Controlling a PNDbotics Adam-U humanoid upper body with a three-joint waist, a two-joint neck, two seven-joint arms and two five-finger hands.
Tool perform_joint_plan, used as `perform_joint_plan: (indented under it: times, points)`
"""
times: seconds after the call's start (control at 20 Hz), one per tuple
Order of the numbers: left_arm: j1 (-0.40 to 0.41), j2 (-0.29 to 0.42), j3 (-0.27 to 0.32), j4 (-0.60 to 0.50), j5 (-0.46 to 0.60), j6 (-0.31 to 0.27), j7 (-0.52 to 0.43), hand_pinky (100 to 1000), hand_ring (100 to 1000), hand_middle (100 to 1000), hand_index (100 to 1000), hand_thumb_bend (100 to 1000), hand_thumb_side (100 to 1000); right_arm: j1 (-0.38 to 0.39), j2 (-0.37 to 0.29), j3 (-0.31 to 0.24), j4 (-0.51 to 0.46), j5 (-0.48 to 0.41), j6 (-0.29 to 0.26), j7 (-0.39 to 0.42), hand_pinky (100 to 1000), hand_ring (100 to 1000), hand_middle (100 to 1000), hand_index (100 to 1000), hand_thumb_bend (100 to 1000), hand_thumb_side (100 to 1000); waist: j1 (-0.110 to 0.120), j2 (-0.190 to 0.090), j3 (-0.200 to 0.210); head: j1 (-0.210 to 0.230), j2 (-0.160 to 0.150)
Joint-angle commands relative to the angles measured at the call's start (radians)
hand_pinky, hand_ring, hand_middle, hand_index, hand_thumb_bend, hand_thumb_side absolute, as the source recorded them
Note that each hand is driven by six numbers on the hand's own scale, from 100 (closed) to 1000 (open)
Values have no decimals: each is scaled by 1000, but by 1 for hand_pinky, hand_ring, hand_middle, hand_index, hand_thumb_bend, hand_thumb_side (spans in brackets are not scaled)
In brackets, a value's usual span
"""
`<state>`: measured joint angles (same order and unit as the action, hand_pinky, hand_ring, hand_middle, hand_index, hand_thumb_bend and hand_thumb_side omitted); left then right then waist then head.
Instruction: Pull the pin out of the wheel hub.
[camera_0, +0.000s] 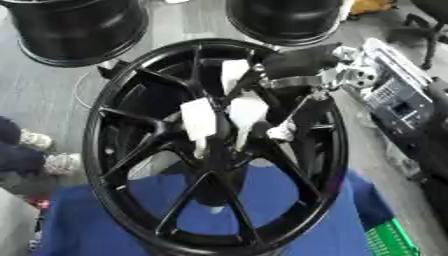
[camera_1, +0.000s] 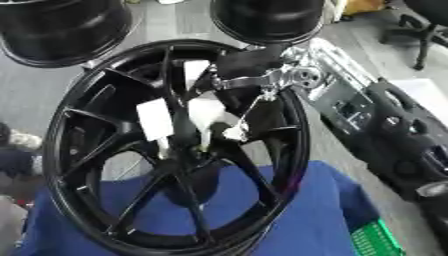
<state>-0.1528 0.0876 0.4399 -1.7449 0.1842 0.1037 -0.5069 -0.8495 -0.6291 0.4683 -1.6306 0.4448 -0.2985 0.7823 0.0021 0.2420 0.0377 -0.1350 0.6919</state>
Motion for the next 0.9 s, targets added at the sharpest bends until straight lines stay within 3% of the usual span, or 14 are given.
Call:
perform_joint_plan:
  times: [0.05, 0.25, 0.45, 0.9]
  points:
    - [-11, 11, -3, -15, -3, -1, -1, 655, 721, 568, 705, 350, 791, -6, -24, -13, -3, -4, -1, -11, 675, 391, 529, 805, 100, 257, 0, -8, 2, -4, -3]
    - [-12, 11, -2, -15, -3, -1, 0, 655, 721, 568, 705, 351, 790, 3, -40, -20, -28, -31, 0, -30, 651, 351, 399, 641, 100, 246, -2, -8, 3, -3, -3]
    - [-11, 11, -2, -15, -5, 0, 0, 655, 722, 568, 705, 352, 789, 3, -54, -27, -58, -64, 8, -52, 634, 314, 326, 530, 100, 236, -3, -9, 3, -2, -2]
    - [-9, 15, -2, -15, -4, 4, 1, 655, 722, 567, 705, 355, 788, -24, -95, -55, -132, -170, 49, -73, 624, 331, 301, 508, 100, 217, -9, -18, 1, -3, -1]
